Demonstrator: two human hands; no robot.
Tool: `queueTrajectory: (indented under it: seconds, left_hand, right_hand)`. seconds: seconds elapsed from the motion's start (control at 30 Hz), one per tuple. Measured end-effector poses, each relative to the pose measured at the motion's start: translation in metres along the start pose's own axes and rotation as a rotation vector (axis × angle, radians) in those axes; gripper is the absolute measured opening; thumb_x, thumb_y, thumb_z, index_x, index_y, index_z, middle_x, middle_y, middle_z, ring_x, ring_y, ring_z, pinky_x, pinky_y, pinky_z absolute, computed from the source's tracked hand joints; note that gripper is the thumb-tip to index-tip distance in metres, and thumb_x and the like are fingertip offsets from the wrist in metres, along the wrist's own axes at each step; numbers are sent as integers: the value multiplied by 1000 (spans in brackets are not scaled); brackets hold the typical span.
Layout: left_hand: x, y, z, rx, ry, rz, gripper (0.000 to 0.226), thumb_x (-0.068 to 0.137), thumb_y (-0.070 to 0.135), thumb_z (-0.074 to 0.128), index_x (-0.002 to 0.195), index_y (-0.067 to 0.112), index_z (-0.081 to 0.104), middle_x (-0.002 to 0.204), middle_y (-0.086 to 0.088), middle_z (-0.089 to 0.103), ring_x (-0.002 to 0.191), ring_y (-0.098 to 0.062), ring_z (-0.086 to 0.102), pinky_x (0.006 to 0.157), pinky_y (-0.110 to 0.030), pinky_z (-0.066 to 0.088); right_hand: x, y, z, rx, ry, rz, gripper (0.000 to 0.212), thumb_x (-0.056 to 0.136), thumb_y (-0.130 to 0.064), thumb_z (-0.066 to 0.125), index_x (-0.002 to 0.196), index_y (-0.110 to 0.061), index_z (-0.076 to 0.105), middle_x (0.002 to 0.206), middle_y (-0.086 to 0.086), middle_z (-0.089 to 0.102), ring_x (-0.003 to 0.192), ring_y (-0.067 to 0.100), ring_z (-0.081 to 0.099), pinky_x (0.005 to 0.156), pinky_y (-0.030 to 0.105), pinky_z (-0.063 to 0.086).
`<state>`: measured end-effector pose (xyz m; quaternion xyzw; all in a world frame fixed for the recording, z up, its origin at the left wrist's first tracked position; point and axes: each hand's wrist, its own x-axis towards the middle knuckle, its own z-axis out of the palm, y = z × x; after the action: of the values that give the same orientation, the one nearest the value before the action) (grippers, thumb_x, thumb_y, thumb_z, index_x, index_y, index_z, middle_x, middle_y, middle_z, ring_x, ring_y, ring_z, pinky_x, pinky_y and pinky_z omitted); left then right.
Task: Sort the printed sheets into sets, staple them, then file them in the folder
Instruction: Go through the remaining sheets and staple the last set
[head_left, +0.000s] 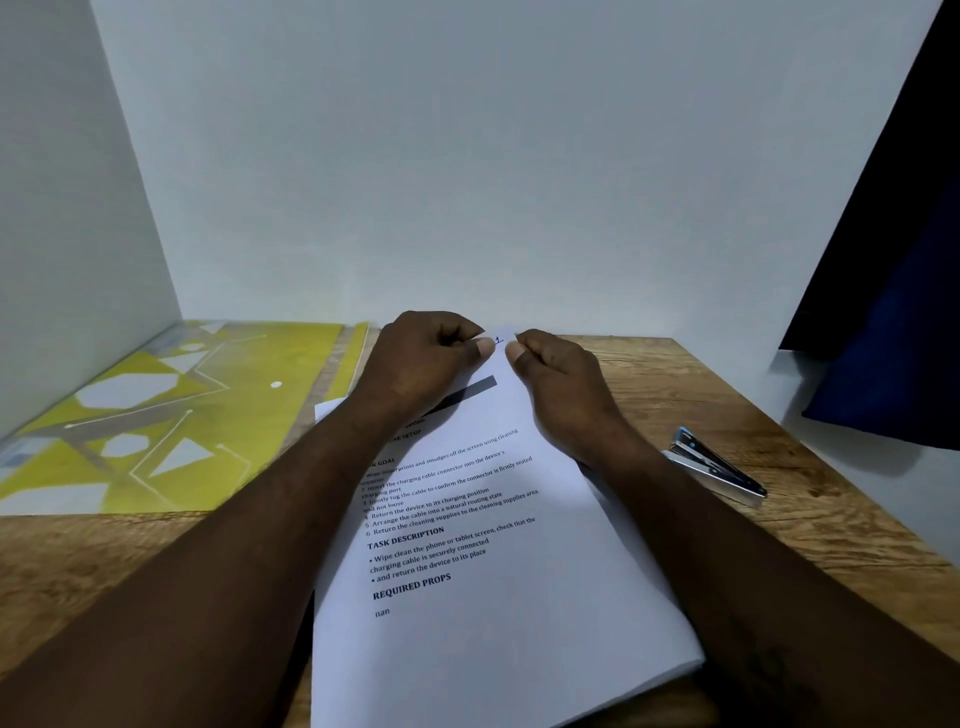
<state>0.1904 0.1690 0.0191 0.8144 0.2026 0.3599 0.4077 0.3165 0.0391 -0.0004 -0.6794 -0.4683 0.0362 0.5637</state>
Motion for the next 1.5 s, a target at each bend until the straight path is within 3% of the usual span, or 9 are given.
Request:
queueTrajectory:
  seconds: [0.33, 0.5, 0.6, 0.77, 0.9, 1.03, 1.2, 1.4, 1.5]
  left_hand:
    - [-5, 5, 2, 68, 38, 53, 17, 95, 32, 75, 85, 18, 81, 76, 1, 76, 72, -12, 66, 75, -32, 54]
    - [-7, 8, 10, 148, 26, 103, 27, 95, 30, 74, 70, 19, 73, 60, 8, 64, 64, -10, 57, 67, -26, 44]
    - [-9, 8, 13, 191, -2, 131, 39, 95, 29, 72, 60, 16, 60, 52, 6, 52, 56, -8, 47, 61, -28, 36]
    - [-18, 18, 26, 194, -20, 168, 26, 96, 29, 71, 71, 23, 72, 60, 11, 63, 66, -4, 58, 67, -22, 40]
    - [-27, 23, 39, 248, -82, 254, 13, 96, 31, 72, 91, 24, 81, 75, 12, 72, 84, -13, 66, 79, -27, 45]
    - [-29, 21, 44, 252, -101, 278, 13, 96, 31, 72, 99, 25, 83, 94, 9, 80, 94, -14, 70, 90, -30, 51]
    - [-25, 17, 46, 233, -110, 283, 12, 95, 31, 73, 97, 24, 83, 86, 13, 77, 91, -9, 67, 83, -25, 45]
    - [-23, 14, 47, 228, -115, 285, 12, 95, 32, 72, 97, 26, 83, 82, 16, 72, 89, -8, 66, 81, -23, 42]
    - [-23, 16, 47, 230, -120, 275, 12, 95, 32, 72, 98, 26, 82, 78, 17, 69, 88, -8, 66, 81, -23, 42]
  right_hand:
    - [-4, -1, -1, -23, 59, -1, 33, 100, -36, 64, 81, -12, 56, 63, -12, 48, 63, 11, 41, 63, 33, 34]
    - [-10, -24, -29, -1, 266, 21, 11, 101, -31, 68, 96, -21, 66, 81, -2, 76, 58, 20, 72, 59, 28, 48]
    - [-12, -34, -66, -227, 249, 32, 13, 98, -30, 71, 88, -23, 67, 82, -7, 76, 68, 11, 75, 64, 28, 50]
    - [-47, -18, -114, -756, -21, 224, 19, 88, -41, 79, 77, -29, 69, 90, -15, 71, 96, 9, 66, 79, 33, 53]
    - [-76, 1, -128, -762, -58, 257, 33, 78, -60, 84, 94, -36, 68, 111, -18, 62, 105, 8, 61, 88, 35, 54]
    - [-87, 7, -135, -780, -61, 261, 40, 81, -63, 81, 108, -38, 66, 108, -15, 63, 99, 6, 60, 74, 27, 45]
    - [-89, 8, -136, -715, 1, 251, 30, 82, -52, 86, 102, -34, 73, 102, -16, 71, 98, 7, 64, 81, 28, 50]
    - [-88, 10, -136, -649, 29, 273, 47, 75, -50, 91, 115, -38, 70, 111, -15, 70, 103, 5, 65, 79, 21, 46]
    - [-90, 9, -140, -672, 30, 294, 46, 74, -55, 91, 112, -36, 72, 107, -17, 70, 102, 5, 65, 84, 28, 53]
